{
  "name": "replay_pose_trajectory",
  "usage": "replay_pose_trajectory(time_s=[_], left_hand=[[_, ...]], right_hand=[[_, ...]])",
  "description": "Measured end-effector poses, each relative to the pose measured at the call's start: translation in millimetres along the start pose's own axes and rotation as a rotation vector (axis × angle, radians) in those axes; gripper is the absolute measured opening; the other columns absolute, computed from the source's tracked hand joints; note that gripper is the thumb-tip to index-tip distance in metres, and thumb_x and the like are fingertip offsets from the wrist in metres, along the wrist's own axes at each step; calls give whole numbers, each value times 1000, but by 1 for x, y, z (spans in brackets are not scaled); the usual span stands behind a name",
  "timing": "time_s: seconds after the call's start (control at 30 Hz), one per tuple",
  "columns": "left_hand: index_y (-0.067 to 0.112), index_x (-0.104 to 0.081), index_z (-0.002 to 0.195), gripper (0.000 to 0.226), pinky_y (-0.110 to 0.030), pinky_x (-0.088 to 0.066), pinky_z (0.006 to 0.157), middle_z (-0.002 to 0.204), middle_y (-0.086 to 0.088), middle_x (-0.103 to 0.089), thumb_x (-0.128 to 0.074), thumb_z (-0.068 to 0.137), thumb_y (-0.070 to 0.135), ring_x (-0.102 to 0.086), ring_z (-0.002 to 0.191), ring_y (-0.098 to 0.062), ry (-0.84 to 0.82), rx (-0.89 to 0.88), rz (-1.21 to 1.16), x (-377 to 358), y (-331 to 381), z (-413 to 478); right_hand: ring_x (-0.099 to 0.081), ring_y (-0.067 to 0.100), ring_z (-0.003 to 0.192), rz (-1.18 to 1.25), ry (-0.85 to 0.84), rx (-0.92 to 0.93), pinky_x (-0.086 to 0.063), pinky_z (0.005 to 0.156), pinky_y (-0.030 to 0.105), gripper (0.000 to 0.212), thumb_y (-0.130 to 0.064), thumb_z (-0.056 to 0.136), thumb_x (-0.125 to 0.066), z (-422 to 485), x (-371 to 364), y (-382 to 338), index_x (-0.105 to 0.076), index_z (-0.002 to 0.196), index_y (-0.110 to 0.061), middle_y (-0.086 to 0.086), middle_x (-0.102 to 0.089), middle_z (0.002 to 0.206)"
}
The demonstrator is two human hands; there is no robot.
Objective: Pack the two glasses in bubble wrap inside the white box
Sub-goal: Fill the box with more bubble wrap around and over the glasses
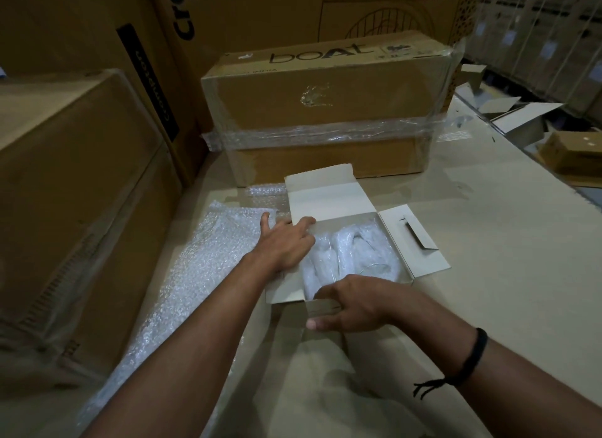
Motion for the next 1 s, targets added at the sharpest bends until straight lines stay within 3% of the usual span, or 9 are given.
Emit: replay_pose_trajectory(time_s=[0.17,0.33,0.47,0.6,0.73,0.8,0.9,0.93,1.0], left_hand=[[32,-28,147,48,-53,20,113,152,-9,-38,-13,103,45,-22,146,-23,-31,3,4,0,6,-7],[35,-47,137,52,-51,8,114,136,-1,-57,-15,97,41,-33,137,-17,207,-77,41,17,1,-19],[33,-32,148,51,-54,15,114,148,-6,-45,-14,102,40,-22,145,-22,68,-49,113,1,5,-20],[31,-21,153,53,-56,17,113,151,-10,-40,-12,101,40,-15,147,-26,16,-21,154,-8,11,-15],[32,-29,150,52,-52,16,114,152,-5,-39,-15,102,46,-16,147,-22,71,-34,29,-8,7,-19],[31,-46,141,56,-45,4,115,146,4,-46,-21,97,53,-27,143,-16,230,-61,-216,-5,-2,-31],[28,-64,119,45,-37,-36,101,122,13,-60,-37,94,53,-53,119,-12,542,15,-699,2,-24,-67],[25,-66,114,35,-31,-45,92,115,11,-62,-45,96,46,-58,111,-13,598,62,-793,0,-34,-83],[22,-70,107,18,-32,-50,86,108,10,-65,-56,97,27,-59,103,-12,679,122,-726,-9,-55,-117]], right_hand=[[-57,21,114,55,-60,22,-44,94,36,68,-76,84,-42,-4,6,-4,-52,134,-30,3,-61,128],[-59,15,112,18,137,-3,-47,93,35,70,-80,81,-40,-25,17,16,-55,133,-35,-4,-64,126],[-57,21,114,-12,35,-55,-46,94,39,74,-83,81,-30,-26,11,16,-57,128,-33,3,-65,122],[-54,20,100,9,-43,-89,-41,89,35,77,-77,88,-19,-18,12,6,-65,114,-21,5,-66,115],[-55,24,114,-9,-51,-101,-38,91,35,80,-77,88,-15,-16,11,4,-64,117,-21,6,-64,124],[-54,24,118,-7,-37,-98,-38,97,38,77,-75,90,-15,-18,9,3,-62,121,-23,7,-62,129],[-53,24,119,6,1,-88,-39,100,38,71,-71,93,-18,-23,5,2,-61,122,-23,5,-62,129],[-54,23,117,3,18,-88,-40,99,37,69,-71,93,-19,-24,3,2,-62,120,-24,5,-63,126],[-56,21,110,-6,69,-94,-43,95,37,64,-71,93,-22,-25,0,5,-62,117,-27,3,-65,119]])
Point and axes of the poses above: each hand's wrist, its own z-axis towards the middle knuckle, its own x-axis out of the back of the hand, y = z × x, the point moved 4 cm from there along z, towards the middle knuckle
